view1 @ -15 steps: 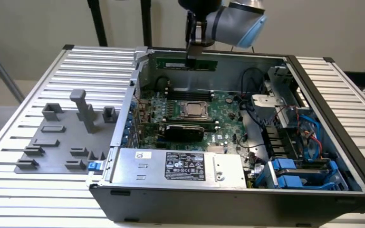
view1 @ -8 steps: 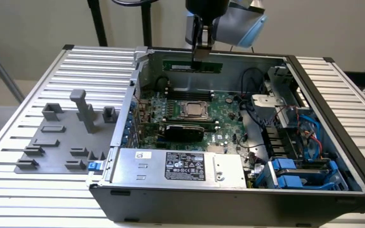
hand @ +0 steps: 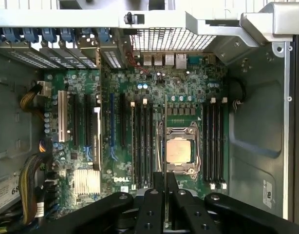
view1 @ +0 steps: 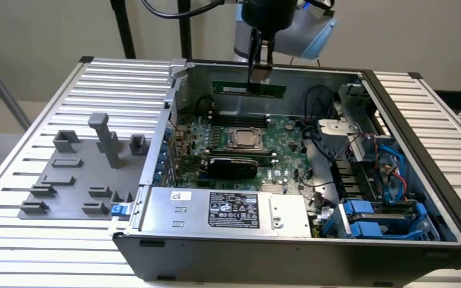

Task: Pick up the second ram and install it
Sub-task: 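Pick up the second ram and move it above second insertion slot, then insert the second ram into the second slot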

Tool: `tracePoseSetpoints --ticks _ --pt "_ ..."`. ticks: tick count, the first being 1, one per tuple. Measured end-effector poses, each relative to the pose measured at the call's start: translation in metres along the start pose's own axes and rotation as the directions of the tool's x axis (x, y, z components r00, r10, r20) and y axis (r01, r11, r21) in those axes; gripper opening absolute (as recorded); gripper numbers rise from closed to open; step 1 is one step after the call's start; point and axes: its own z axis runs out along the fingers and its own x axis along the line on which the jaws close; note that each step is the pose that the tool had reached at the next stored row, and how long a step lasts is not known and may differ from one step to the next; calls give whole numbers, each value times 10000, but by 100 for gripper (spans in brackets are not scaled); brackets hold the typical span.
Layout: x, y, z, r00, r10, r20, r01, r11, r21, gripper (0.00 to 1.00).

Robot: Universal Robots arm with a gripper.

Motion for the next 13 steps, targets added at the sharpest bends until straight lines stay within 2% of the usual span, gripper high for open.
tracePoseSetpoints --ticks 5,13 --pt "-14 -15 74 10000 19 -45 -19 10000 3 13" --pt "-14 -15 76 10000 19 -55 -19 10000 4 13"
